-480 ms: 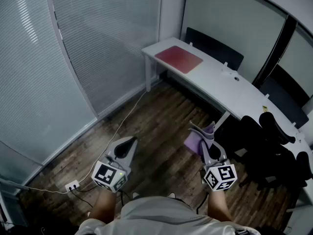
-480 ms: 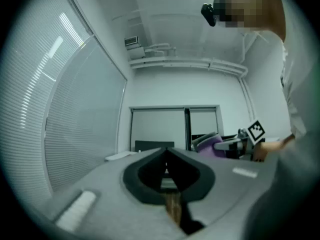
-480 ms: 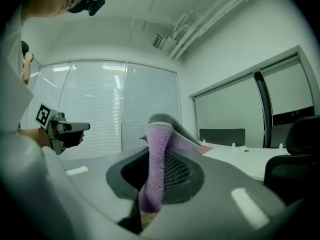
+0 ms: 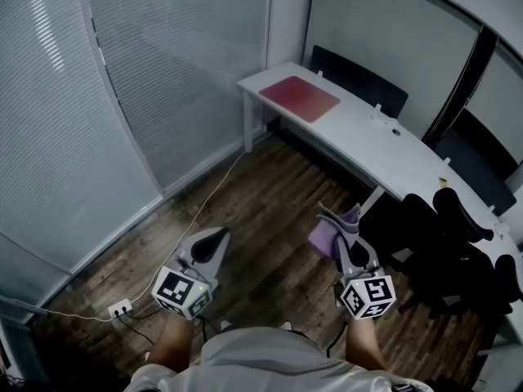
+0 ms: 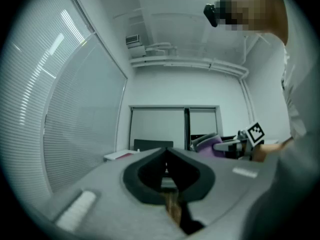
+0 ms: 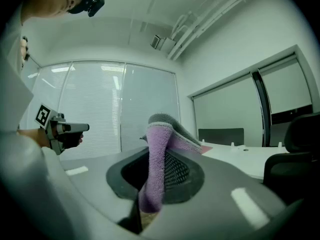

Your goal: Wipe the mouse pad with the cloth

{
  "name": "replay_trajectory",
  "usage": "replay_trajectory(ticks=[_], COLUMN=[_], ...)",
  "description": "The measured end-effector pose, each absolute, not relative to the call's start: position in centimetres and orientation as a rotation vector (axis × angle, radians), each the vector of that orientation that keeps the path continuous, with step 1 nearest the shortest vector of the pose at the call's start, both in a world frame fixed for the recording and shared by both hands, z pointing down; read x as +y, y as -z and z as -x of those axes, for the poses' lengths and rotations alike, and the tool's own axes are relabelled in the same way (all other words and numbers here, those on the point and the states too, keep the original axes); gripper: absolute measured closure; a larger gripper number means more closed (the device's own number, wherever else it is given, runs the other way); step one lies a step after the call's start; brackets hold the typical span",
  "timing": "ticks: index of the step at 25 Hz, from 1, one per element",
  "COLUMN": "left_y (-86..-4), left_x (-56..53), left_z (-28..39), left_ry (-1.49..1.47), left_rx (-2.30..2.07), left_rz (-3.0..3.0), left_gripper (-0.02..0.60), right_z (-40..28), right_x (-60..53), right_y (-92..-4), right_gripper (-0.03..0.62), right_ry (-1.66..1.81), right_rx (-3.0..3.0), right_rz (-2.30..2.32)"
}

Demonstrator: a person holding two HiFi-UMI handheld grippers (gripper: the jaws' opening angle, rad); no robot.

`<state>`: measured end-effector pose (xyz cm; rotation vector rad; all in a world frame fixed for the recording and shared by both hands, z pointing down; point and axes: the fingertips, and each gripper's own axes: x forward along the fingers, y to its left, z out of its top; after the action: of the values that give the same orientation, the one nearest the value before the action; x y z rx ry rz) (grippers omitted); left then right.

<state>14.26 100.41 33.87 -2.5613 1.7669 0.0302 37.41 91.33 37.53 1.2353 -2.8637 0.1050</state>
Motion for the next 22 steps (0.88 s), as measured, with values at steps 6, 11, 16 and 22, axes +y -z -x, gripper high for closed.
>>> replay_trajectory(ticks=[6, 11, 16, 22], left_y=[-34.0, -33.8, -34.0, -35.3], left_x=[100.2, 99.2, 98.0, 96.9], left_z=[-14.7, -17.0, -20.4, -24.8], left_ry=[-0.024, -0.013, -0.002, 0.079], left_rx=[1.769, 1.759, 1.752, 1.778], left_rz=[2.561, 2.556, 2.561, 2.529], left_gripper=[0.579, 0.579, 0.58, 0.58], right_z=[-37.9, -40.3, -43.6, -47.2], right_x=[91.3, 90.3, 89.1, 86.7], right_y=[-37.5, -37.7, -38.2, -40.7], right_gripper=[0.546, 0.546, 0.546, 0.546], right_ry=[-0.138, -0.153, -0.18, -0.248], right_rx=[-2.91, -2.915, -2.913, -2.938], right_rz=[-1.217, -1.228, -1.237, -1.195])
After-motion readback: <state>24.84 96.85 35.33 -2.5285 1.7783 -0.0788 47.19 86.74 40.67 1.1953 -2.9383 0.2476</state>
